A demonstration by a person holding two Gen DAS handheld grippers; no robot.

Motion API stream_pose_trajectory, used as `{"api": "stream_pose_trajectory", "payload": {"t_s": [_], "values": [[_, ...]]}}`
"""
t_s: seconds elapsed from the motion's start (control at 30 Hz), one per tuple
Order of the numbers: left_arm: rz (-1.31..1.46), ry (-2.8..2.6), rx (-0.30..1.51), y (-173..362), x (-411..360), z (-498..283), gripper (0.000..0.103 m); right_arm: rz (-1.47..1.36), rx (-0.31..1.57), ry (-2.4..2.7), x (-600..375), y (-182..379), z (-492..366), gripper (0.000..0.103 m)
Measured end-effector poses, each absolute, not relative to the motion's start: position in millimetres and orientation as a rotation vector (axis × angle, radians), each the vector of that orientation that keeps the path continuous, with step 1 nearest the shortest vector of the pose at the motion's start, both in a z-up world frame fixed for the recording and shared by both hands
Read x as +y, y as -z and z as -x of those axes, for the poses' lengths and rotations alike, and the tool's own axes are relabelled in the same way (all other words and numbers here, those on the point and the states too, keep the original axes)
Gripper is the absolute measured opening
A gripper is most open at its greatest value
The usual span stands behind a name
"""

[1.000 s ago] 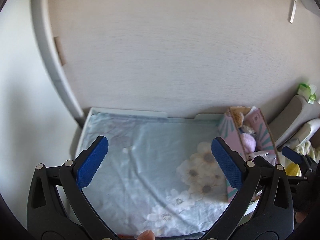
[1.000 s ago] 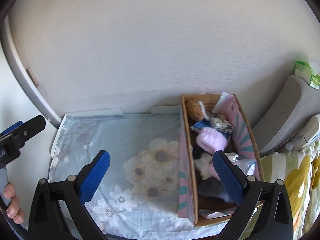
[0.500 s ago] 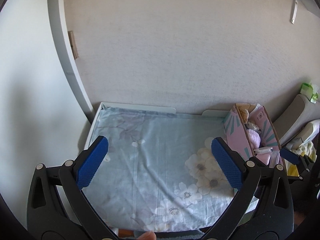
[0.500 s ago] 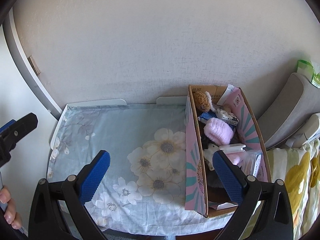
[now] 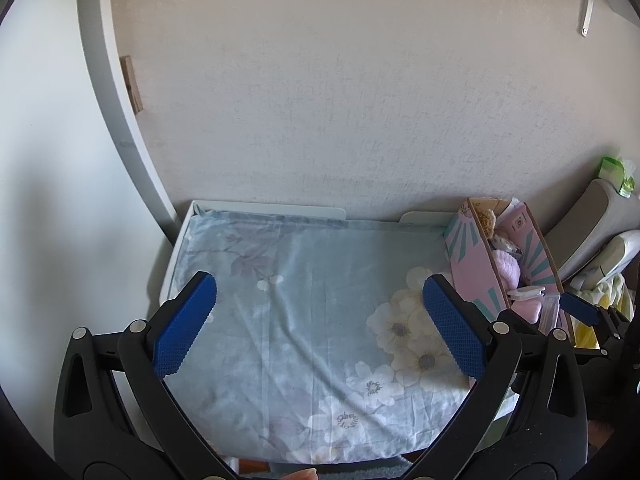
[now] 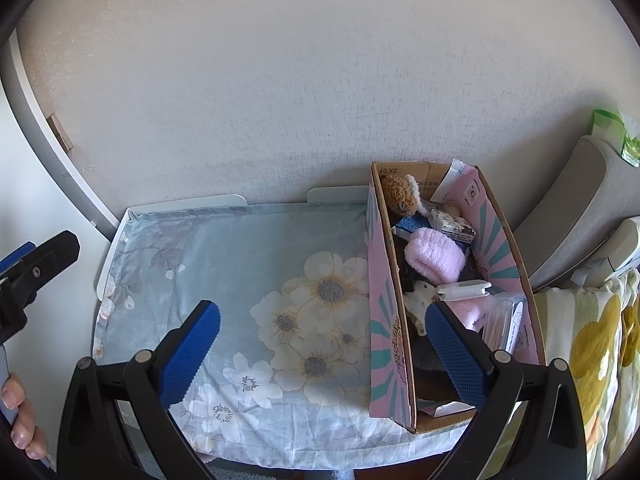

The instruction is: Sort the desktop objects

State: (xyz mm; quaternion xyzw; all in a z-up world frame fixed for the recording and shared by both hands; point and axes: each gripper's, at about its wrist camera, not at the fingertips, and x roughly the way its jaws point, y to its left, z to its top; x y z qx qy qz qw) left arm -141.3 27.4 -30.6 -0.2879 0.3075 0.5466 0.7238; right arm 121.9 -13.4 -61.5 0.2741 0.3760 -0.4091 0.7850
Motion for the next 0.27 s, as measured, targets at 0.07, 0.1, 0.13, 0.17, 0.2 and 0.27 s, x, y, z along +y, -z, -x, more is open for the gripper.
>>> {"api": "stream_pose_trajectory", "payload": {"t_s": [0.07, 0.1, 0.13, 0.17, 0.2, 0.27], "values": [[0.638, -1.201, 0.677, 31.5, 28.6, 141.7, 0.103, -0.593, 0.813, 0.884, -14.1, 61.5, -122.6, 0.102], [0.637, -1.202, 0.676, 31.8, 28.8, 142.0, 0.103, -0.593, 0.811, 0.885, -14.2, 61.2, -122.8, 0.102], [0.637, -1.203, 0.676, 32.0, 28.9, 142.2, 0.103, -0.592, 0.812, 0.884, -14.5, 61.4, -123.0, 0.102], [0.637, -1.203, 0.677, 32.3, 29.4, 142.2, 0.103, -0.593, 0.812, 0.885, -14.4, 61.4, -122.9, 0.102], [0.638, -1.203, 0.679, 32.8, 30.3, 142.0, 0.103, -0.592, 0.813, 0.885, -14.5, 61.4, -123.4, 0.102], [0.639, -1.204, 0.683, 34.0, 31.3, 141.7, 0.103, -0.593, 0.815, 0.886, -14.9, 61.5, -124.2, 0.102]]}}
